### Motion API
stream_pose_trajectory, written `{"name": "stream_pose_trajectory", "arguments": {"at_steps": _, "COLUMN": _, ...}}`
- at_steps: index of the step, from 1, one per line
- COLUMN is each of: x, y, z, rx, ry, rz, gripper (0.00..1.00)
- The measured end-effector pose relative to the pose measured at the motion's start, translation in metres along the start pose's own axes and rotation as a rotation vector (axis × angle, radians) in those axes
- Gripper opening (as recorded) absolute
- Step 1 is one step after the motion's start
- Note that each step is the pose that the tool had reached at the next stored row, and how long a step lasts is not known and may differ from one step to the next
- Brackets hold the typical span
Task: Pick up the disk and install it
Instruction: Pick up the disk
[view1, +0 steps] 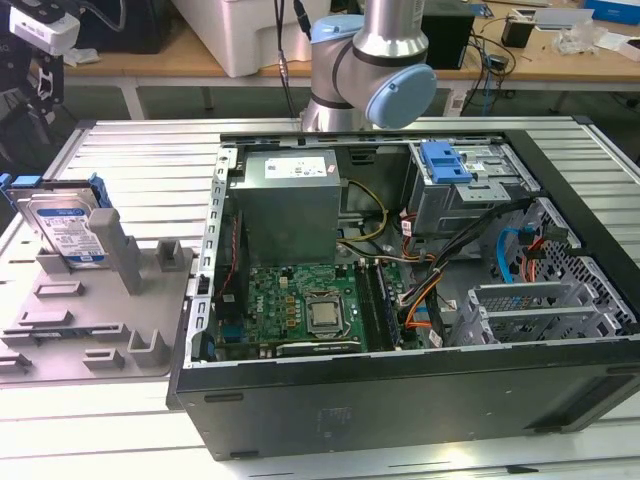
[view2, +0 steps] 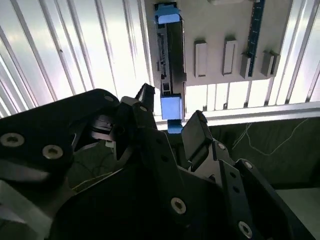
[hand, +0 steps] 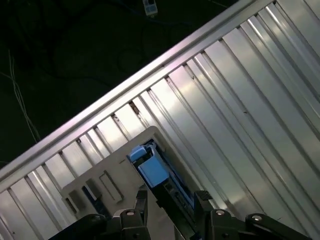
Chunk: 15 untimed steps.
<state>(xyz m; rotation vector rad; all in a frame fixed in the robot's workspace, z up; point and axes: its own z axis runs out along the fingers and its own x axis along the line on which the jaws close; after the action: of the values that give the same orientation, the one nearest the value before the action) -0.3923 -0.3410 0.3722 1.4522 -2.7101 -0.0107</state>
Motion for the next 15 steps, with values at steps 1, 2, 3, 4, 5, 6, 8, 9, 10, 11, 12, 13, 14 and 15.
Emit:
{"name": "stream_pose_trajectory", "arguments": {"at_steps": 1, "x": 0.0000, "y": 0.0000, "z": 0.0002, "rx": 0.0019, "ry": 0.0014, "rz": -0.031, "gripper": 0.50}}
{"name": "stream_pose_trajectory", "arguments": {"at_steps": 2, "x": 0.0000, "y": 0.0000, "z": 0.0003, "rx": 0.0032, "ry": 0.0023, "rz": -0.053, "gripper": 0.50}}
{"name": "stream_pose_trajectory", "arguments": {"at_steps": 3, "x": 0.0000, "y": 0.0000, "z": 0.0004, "rx": 0.0044, "ry": 0.0032, "rz": -0.073, "gripper": 0.50}}
{"name": "stream_pose_trajectory", "arguments": {"at_steps": 4, "x": 0.0000, "y": 0.0000, "z": 0.0005, "rx": 0.0055, "ry": 0.0040, "rz": -0.092, "gripper": 0.50}}
{"name": "stream_pose_trajectory", "arguments": {"at_steps": 5, "x": 0.0000, "y": 0.0000, "z": 0.0006, "rx": 0.0065, "ry": 0.0048, "rz": -0.110, "gripper": 0.50}}
{"name": "stream_pose_trajectory", "arguments": {"at_steps": 6, "x": -0.0001, "y": 0.0000, "z": 0.0008, "rx": 0.0081, "ry": 0.0059, "rz": -0.136, "gripper": 0.50}}
{"name": "stream_pose_trajectory", "arguments": {"at_steps": 8, "x": -0.0001, "y": 0.0000, "z": 0.0011, "rx": 0.0112, "ry": 0.0082, "rz": -0.189, "gripper": 0.50}}
{"name": "stream_pose_trajectory", "arguments": {"at_steps": 9, "x": -0.0001, "y": 0.0000, "z": 0.0013, "rx": 0.0129, "ry": 0.0095, "rz": -0.216, "gripper": 0.50}}
{"name": "stream_pose_trajectory", "arguments": {"at_steps": 10, "x": -0.0001, "y": -0.0001, "z": 0.0014, "rx": 0.0143, "ry": 0.0106, "rz": -0.239, "gripper": 0.50}}
{"name": "stream_pose_trajectory", "arguments": {"at_steps": 11, "x": -0.0001, "y": -0.0001, "z": 0.0015, "rx": 0.0154, "ry": 0.0116, "rz": -0.257, "gripper": 0.50}}
{"name": "stream_pose_trajectory", "arguments": {"at_steps": 12, "x": -0.0001, "y": -0.0001, "z": 0.0019, "rx": 0.0182, "ry": 0.0138, "rz": -0.302, "gripper": 0.50}}
{"name": "stream_pose_trajectory", "arguments": {"at_steps": 13, "x": -0.0001, "y": -0.0001, "z": 0.0021, "rx": 0.0201, "ry": 0.0152, "rz": -0.334, "gripper": 0.50}}
{"name": "stream_pose_trajectory", "arguments": {"at_steps": 14, "x": -0.0001, "y": -0.0001, "z": 0.0022, "rx": 0.0215, "ry": 0.0164, "rz": -0.356, "gripper": 0.50}}
{"name": "stream_pose_trajectory", "arguments": {"at_steps": 15, "x": -0.0001, "y": 0.0000, "z": 0.0024, "rx": 0.0229, "ry": 0.0176, "rz": -0.373, "gripper": 0.50}}
